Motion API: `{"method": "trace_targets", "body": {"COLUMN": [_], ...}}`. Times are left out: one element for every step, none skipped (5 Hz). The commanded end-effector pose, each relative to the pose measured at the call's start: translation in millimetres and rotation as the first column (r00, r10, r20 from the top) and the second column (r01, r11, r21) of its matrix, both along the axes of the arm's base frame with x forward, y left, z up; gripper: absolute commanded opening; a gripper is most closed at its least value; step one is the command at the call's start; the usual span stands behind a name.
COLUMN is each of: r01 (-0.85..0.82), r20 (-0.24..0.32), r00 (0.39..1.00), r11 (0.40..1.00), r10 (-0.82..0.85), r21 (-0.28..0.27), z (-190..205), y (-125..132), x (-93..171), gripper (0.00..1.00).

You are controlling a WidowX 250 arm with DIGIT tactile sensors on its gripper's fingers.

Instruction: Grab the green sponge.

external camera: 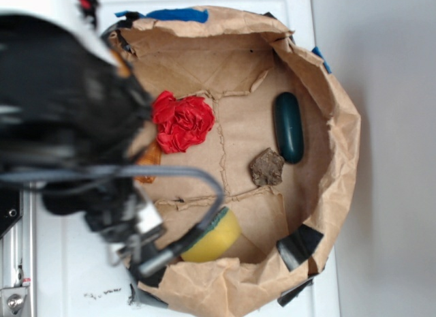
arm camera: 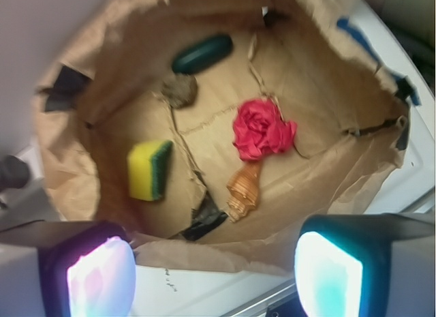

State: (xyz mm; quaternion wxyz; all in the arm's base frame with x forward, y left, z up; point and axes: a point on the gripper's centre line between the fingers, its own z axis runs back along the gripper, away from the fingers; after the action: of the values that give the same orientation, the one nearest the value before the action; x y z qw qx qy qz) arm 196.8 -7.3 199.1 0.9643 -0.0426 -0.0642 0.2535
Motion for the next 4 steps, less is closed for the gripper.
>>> {"method": "trace_targets", "body": {"r01": [-0.031,-0.031,-0.001,-0.001], "r20": [0.033,0.033,0.068,0.070], "r00": [0.999,0.999,0.998,0.998], "r11": [1.000,1.000,0.999,0.996], "r10": [0.031,0.031,-0.002,-0.005], "r21": [0.000,0.000,0.044,0.091], "z": [8.3,8.3,-19.2,-43.5], "y": [11.7,11.7,13.4,8.5], "x": [-0.7,-0.7,14.2,33.8], "gripper": [1.00,1.00,1.00,1.00]}}
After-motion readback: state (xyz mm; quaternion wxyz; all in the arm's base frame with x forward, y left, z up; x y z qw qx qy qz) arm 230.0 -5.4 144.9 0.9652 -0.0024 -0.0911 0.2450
